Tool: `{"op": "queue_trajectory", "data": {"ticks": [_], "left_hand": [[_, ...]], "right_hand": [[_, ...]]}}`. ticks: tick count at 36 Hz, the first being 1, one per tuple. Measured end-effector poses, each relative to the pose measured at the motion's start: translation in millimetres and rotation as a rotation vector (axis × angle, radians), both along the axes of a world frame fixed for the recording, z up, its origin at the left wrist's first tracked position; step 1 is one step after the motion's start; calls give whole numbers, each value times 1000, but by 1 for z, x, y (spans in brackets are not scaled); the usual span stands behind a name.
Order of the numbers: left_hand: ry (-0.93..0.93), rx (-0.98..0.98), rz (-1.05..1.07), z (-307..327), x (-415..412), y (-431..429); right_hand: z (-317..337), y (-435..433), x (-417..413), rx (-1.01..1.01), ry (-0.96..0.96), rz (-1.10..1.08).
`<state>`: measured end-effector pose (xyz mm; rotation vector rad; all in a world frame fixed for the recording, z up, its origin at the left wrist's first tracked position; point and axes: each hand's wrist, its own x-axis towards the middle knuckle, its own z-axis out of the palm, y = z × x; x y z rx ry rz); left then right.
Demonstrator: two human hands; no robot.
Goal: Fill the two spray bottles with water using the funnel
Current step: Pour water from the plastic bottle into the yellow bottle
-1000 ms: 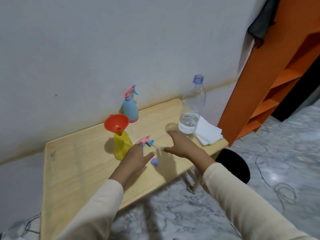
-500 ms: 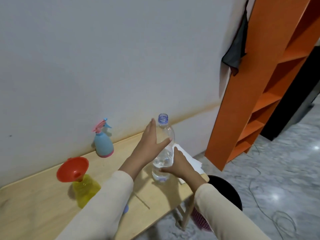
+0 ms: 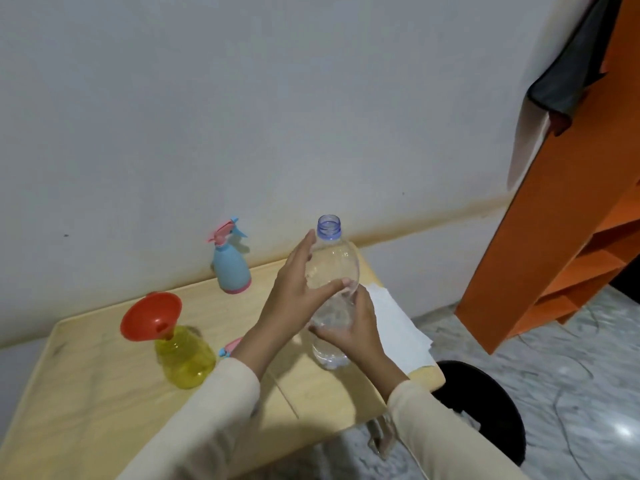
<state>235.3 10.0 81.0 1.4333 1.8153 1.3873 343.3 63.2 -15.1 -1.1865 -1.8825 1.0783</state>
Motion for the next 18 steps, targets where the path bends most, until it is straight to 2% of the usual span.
{"op": "queue_trajectory", "data": {"ticks": [4,7,9,13,18], "left_hand": [[-51,99,10,25,-12,-16],[-86,197,44,41,-21,-31],[-103,241,80,46,-25,-42],[-155,285,148,42,-36,-61],[-274,305,281,21,-39,-83]], "right_hand": [[16,-8,-4,120,43,-17],[29,-12,-9,170,175,69],[39,-15,-15,207,196,146],[53,-24,-27,282,161,244],[57,-48,-39,324,-33,289]]}}
